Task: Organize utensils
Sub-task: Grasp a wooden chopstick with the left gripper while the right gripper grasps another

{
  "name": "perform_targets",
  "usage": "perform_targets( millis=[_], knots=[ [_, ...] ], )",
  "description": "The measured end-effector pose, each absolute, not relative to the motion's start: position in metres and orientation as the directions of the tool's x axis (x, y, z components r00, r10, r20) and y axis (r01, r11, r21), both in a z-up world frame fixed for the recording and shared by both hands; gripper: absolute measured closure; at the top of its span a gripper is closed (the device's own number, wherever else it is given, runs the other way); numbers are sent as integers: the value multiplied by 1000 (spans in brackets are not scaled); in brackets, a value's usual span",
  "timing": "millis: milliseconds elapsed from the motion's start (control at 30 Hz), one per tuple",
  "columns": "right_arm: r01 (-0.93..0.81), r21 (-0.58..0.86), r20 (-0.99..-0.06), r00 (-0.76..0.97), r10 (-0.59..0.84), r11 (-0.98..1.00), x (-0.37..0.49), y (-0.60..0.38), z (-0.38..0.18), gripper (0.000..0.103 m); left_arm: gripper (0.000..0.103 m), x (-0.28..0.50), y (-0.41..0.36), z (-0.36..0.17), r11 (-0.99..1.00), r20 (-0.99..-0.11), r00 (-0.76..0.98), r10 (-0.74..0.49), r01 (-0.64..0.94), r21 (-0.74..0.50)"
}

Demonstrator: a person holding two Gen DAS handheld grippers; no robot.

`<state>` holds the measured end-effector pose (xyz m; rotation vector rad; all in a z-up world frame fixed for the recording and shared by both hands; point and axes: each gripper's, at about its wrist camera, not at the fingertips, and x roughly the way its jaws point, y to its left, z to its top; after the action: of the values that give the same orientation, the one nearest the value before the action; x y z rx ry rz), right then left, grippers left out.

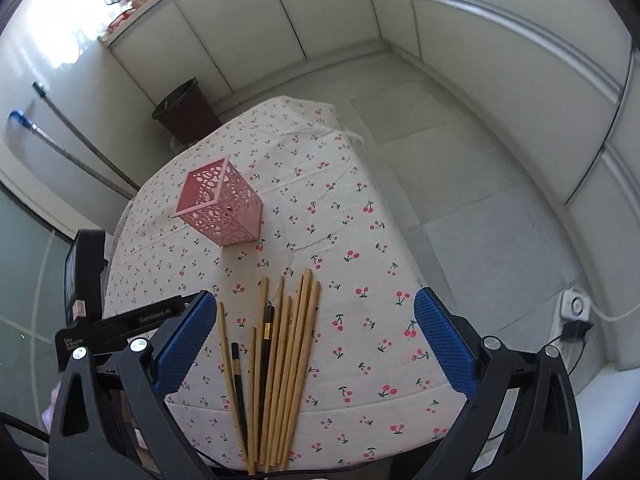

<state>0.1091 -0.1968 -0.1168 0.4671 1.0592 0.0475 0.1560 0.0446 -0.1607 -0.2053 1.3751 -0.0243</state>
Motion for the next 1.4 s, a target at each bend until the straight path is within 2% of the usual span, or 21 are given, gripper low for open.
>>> perform_targets(
  millis=[133, 233, 267, 400, 700, 800, 867, 967, 1033, 1233, 1400],
  knots=[
    [242, 423, -855, 427, 296, 873, 129, -202, -144, 7, 44, 165, 34, -186, 986, -984, 123, -126, -91, -137],
    [248, 399, -877, 385, 288, 883, 139, -201, -160, 7, 65, 165, 29, -202, 992, -993, 91, -69, -95, -78],
    [250, 387, -884, 373, 281, 887, 141, -199, -165, 7, 75, 164, 27, -199, 994, -992, 117, -44, -95, -55],
    [236, 358, -903, 335, 270, 903, 147, -195, -179, 7, 96, 160, 16, -198, 997, -989, 146, -7, -72, -17],
    [241, 449, -879, 294, 376, 861, 154, -194, -195, 8, 96, 146, 48, -184, 989, -973, 225, -52, -124, -82],
    [265, 466, -875, 279, 396, 844, 158, -191, -203, 24, 96, 134, 61, -167, 988, -964, 260, -55, -123, -90],
    [285, 463, -878, 273, 392, 839, 161, -189, -208, 41, 96, 124, 70, -154, 987, -956, 285, -67, -122, -106],
    [303, 447, -886, 276, 371, 842, 167, -185, -212, 56, 96, 115, 79, -135, 984, -942, 321, -95, -116, -139],
    [309, 439, -891, 267, 366, 844, 170, -180, -216, 57, 96, 109, 80, -125, 982, -933, 343, -111, -106, -156],
    [285, 325, -937, 225, 266, 902, 174, -152, -224, 71, 96, 99, 89, -119, 980, -914, 382, -132, -87, -178],
    [284, 262, -954, 223, 203, 922, 178, -144, -228, 76, 96, 94, 101, -116, 974, -912, 382, -148, -102, -201]
  ],
)
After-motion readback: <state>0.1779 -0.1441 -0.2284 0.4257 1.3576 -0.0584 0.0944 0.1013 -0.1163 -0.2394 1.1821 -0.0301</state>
